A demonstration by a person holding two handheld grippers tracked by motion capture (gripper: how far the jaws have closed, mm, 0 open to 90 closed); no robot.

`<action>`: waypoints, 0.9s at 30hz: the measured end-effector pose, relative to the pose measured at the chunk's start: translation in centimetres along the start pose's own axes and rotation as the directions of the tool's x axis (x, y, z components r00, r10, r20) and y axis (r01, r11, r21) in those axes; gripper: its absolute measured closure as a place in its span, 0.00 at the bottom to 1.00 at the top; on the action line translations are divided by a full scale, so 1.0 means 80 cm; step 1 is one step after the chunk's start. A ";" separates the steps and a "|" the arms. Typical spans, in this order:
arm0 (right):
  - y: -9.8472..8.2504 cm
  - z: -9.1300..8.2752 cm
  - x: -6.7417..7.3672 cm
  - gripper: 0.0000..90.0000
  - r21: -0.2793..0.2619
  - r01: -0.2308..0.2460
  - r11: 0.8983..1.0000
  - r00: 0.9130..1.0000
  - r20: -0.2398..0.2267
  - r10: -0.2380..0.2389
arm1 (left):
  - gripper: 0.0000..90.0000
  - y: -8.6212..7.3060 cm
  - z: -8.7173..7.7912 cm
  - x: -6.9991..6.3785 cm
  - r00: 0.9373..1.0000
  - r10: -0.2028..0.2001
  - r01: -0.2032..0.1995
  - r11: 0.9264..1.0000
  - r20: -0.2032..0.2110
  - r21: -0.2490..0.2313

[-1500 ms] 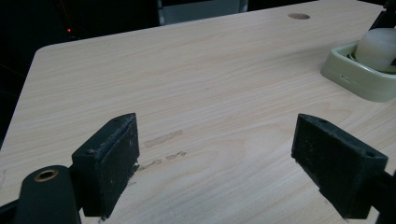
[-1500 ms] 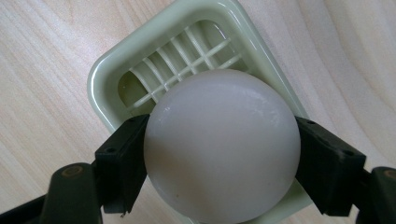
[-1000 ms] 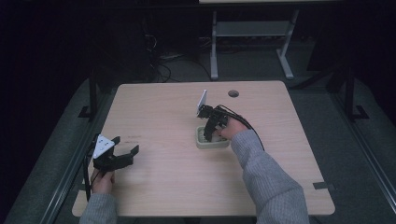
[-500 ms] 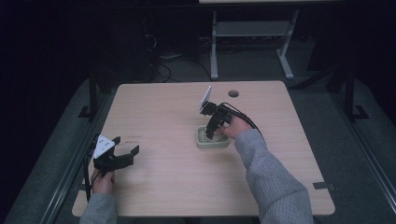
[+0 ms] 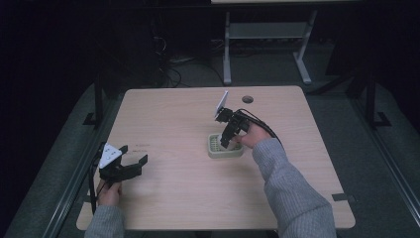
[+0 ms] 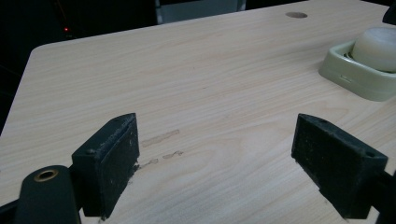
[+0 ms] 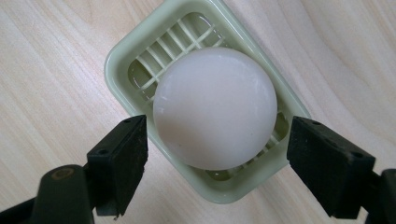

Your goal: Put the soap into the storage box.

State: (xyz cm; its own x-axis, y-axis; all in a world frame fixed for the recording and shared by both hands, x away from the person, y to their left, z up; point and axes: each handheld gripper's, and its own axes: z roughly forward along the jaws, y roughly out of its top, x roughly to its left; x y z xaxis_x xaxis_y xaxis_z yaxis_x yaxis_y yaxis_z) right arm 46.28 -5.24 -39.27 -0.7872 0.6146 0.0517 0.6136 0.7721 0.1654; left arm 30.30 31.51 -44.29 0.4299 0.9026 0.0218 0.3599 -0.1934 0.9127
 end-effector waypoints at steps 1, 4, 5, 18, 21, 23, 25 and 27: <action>-0.001 0.000 0.000 0.22 -0.001 0.004 1.000 1.000 -0.003 -0.004 | 0.16 0.000 0.000 0.000 1.000 0.000 0.000 1.000 0.000 0.000; -0.003 -0.002 -0.001 0.22 -0.005 -0.002 1.000 1.000 -0.005 0.002 | 0.16 0.000 0.000 0.000 1.000 -0.001 0.001 1.000 0.003 0.002; -0.004 -0.003 -0.001 0.22 -0.004 -0.001 1.000 1.000 -0.005 0.001 | 0.16 0.000 0.001 0.000 1.000 -0.001 0.001 1.000 0.002 0.002; -0.016 -0.011 -0.007 0.22 -0.018 -0.013 1.000 1.000 -0.010 0.013 | 0.16 -0.001 0.001 -0.001 1.000 -0.001 0.001 1.000 0.005 0.004; -0.019 -0.012 -0.008 0.22 -0.022 -0.017 1.000 1.000 -0.011 0.017 | 0.16 -0.001 0.001 -0.001 1.000 0.001 -0.001 1.000 0.004 0.006; -0.020 -0.012 -0.008 0.22 -0.024 -0.014 1.000 1.000 -0.011 0.013 | 0.16 -0.001 0.001 -0.001 1.000 0.000 0.000 1.000 0.004 0.005; -0.022 -0.012 -0.008 0.22 -0.022 -0.020 1.000 1.000 -0.016 0.020 | 0.16 -0.001 0.001 0.000 1.000 0.001 -0.002 1.000 0.005 0.007; -0.023 -0.012 -0.008 0.22 -0.021 -0.017 1.000 1.000 -0.014 0.017 | 0.16 -0.001 0.001 0.000 1.000 0.001 -0.001 1.000 0.004 0.005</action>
State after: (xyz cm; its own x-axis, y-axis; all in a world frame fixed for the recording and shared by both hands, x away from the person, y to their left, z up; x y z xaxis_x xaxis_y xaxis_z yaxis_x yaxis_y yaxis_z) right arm 45.59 -7.18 -38.64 -0.7773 0.6253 0.0687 0.6259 0.7577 0.1848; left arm 30.30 31.48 -44.35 0.4337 0.9008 0.0206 0.3636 -0.1959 0.9107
